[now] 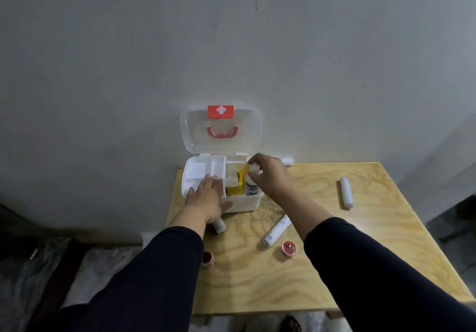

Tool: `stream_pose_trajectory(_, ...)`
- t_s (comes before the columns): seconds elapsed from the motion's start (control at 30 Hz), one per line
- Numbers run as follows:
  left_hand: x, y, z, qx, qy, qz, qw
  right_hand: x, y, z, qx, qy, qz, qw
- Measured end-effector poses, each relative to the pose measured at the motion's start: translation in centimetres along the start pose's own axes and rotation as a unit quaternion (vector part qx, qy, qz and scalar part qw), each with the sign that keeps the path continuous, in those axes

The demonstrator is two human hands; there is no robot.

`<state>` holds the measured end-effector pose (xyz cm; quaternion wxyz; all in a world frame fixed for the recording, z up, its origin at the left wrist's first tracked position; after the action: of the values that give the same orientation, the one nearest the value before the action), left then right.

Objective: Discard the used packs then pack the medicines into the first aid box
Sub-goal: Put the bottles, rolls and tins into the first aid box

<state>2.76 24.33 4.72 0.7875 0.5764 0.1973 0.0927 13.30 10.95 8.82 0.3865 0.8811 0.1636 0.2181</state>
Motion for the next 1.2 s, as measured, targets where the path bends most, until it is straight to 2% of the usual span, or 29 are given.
stream_pose_trajectory(0.13, -0.1, -0.6, -0.4, 0.026, -0.029, 0.014, 0.999, -0.6, -1.4, 0.2, -0.031, 0.002, -0.003, 1.0)
stream_pose_trajectory(0.3, 0.1, -0.5, -0.5, 0.009, -0.022, 0.006, 1.0, -0.4, -1.6, 0.4, -0.031, -0.022, -0.027, 0.999)
stream_pose_trajectory(0.53, 1.3, 3.0, 1.5, -0.029, -0.027, 0.044, 0.998, 0.2, 1.6, 0.8, -0.032, -0.056, -0.043, 0.997)
stream_pose_trajectory(0.67, 2.0, 5.6, 5.4, -0.039, -0.081, 0.052, 0.995, -0.3, 3.6, 3.5, -0.114, -0.091, -0.089, 0.985)
stream_pose_trajectory(0.77, 2.8, 5.7, 7.7, -0.049, -0.091, 0.043, 0.994, -0.9, 5.5, 5.2, -0.125, -0.128, -0.112, 0.977)
stream_pose_trajectory(0.8, 2.9, 5.5, 7.9, -0.046, -0.096, 0.037, 0.994, -1.1, 5.7, 5.6, -0.126, -0.138, -0.113, 0.976)
stream_pose_trajectory(0.87, 3.9, 4.8, 12.7, -0.051, -0.128, 0.033, 0.99, -1.5, 9.6, 8.9, -0.142, -0.172, -0.082, 0.971)
stream_pose_trajectory(1.2, 6.3, 0.2, 16.6, -0.047, -0.079, -0.028, 0.995, -0.1, 12.2, 17.5, -0.151, -0.221, -0.086, 0.96)
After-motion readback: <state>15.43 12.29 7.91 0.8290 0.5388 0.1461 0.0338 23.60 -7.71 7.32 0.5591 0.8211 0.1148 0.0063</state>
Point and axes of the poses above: each hand's wrist, its own x-axis towards the middle knuckle, its own y-axis out of the back of the hand, z = x × y, the point moved 4 cm from there along x, towards the middle knuckle, and after that the axes turned 9 degrees about z, right-handed, at the moved point
